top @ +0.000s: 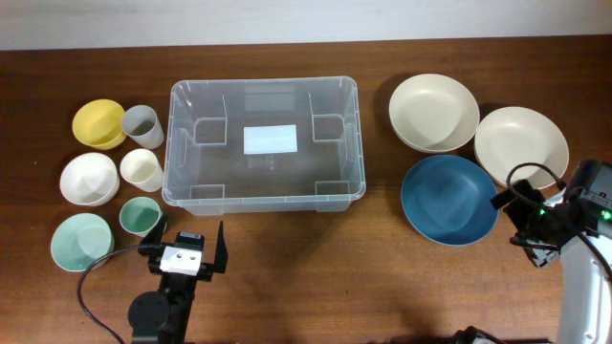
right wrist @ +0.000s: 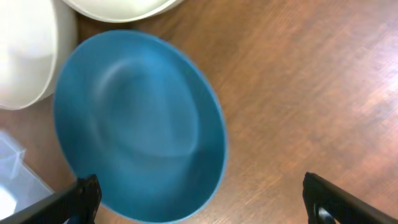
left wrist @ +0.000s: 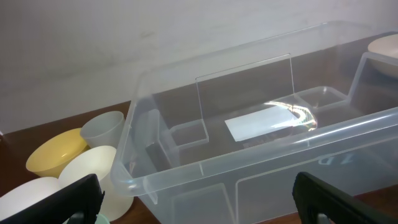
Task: Pack container
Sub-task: 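Move the right gripper to the blue plate and grasp its rim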
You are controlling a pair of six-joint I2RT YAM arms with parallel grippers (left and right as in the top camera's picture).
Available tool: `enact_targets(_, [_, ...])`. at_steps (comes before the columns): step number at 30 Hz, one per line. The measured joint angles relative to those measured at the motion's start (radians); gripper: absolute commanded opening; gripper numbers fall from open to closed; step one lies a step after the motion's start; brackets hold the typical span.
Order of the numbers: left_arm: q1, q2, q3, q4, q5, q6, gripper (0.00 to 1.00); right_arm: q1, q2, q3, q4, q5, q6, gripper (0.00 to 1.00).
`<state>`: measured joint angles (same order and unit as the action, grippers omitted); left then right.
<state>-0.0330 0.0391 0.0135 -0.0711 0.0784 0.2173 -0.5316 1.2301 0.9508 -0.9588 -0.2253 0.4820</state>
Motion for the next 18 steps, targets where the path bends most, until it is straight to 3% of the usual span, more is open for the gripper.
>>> enact_targets(10, [0.000, 0.000, 0.000, 0.000, 0.000, 0.000, 1.00, 0.000, 0.061, -0.200, 0.232, -0.118, -0.099, 0.99])
enact_targets(18, [0.000, 0.000, 0.000, 0.000, 0.000, 0.000, 1.00, 0.000, 0.227, -0.209, 0.286, -0.152, -0.152, 0.99])
